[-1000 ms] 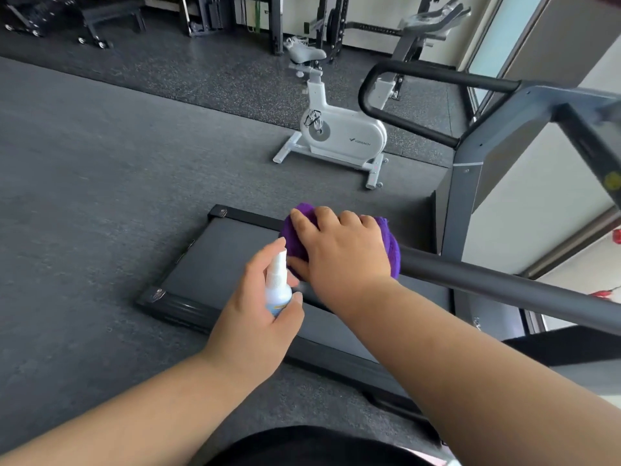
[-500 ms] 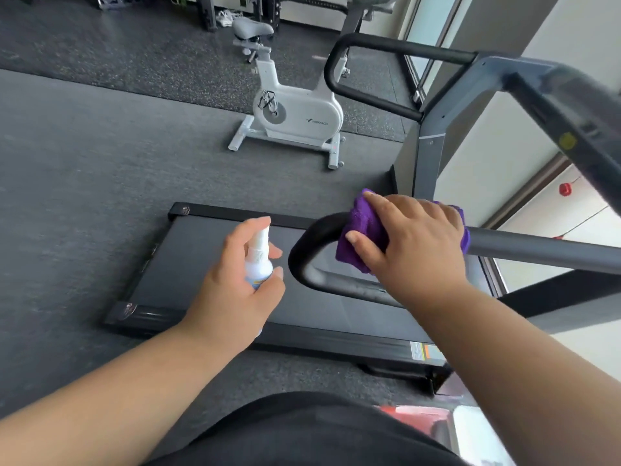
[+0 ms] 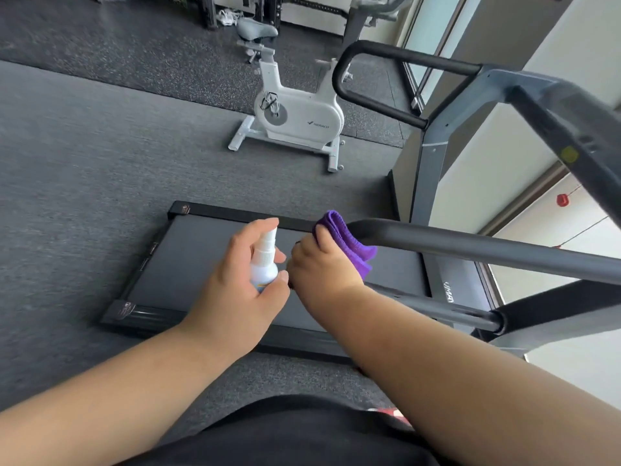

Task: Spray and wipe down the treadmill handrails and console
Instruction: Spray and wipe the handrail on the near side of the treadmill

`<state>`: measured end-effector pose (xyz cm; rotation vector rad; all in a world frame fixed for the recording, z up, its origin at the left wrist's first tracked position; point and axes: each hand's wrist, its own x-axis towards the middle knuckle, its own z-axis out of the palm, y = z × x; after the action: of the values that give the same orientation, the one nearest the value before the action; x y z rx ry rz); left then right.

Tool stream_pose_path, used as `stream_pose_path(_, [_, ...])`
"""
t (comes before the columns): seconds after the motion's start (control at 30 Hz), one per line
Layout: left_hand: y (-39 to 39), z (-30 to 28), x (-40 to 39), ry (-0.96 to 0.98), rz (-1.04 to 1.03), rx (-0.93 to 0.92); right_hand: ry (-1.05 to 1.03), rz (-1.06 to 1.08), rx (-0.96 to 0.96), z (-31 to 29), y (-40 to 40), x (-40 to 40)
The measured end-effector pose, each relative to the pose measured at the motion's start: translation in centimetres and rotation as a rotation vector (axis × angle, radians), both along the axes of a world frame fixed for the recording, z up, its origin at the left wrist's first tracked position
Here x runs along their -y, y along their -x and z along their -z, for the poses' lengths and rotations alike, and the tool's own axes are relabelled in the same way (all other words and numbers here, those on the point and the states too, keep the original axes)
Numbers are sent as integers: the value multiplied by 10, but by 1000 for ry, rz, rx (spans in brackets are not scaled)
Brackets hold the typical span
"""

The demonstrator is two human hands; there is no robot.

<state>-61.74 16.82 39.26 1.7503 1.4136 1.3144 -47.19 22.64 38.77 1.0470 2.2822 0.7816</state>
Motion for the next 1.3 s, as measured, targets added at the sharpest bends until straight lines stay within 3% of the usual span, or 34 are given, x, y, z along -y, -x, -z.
stream_pose_path(0.13, [11, 2, 3, -11, -25, 19, -55, -1, -463, -19, -14, -4])
stream_pose_path(0.27, [21, 5, 6, 4, -31, 62, -236, 188, -821, -48, -54, -6])
stream_pose_path(0.4, [27, 1, 6, -4, -25, 77, -256, 412, -1100, -64, -102, -8])
stream_pose_path(0.5, [24, 1, 5, 8, 3, 87, -300, 422, -1001, -61, -91, -7])
stream_pose_path(0.87, [2, 2, -1, 6, 87, -12, -110, 37, -382, -6, -19, 7])
stream_pose_path(0.97, [1, -3, 0, -11, 90, -8, -127, 27, -445, -15, -26, 7])
stream_pose_path(1.17, [12, -3, 2, -39, 66, 35, -199, 271, -931, -58, -62, 1])
stream_pose_path(1.23, [15, -1, 4, -44, 54, 44, -218, 321, -902, -58, -60, 3])
stream_pose_path(1.3, [15, -1, 6, -52, 52, 46, -242, 334, -749, -51, -47, 5])
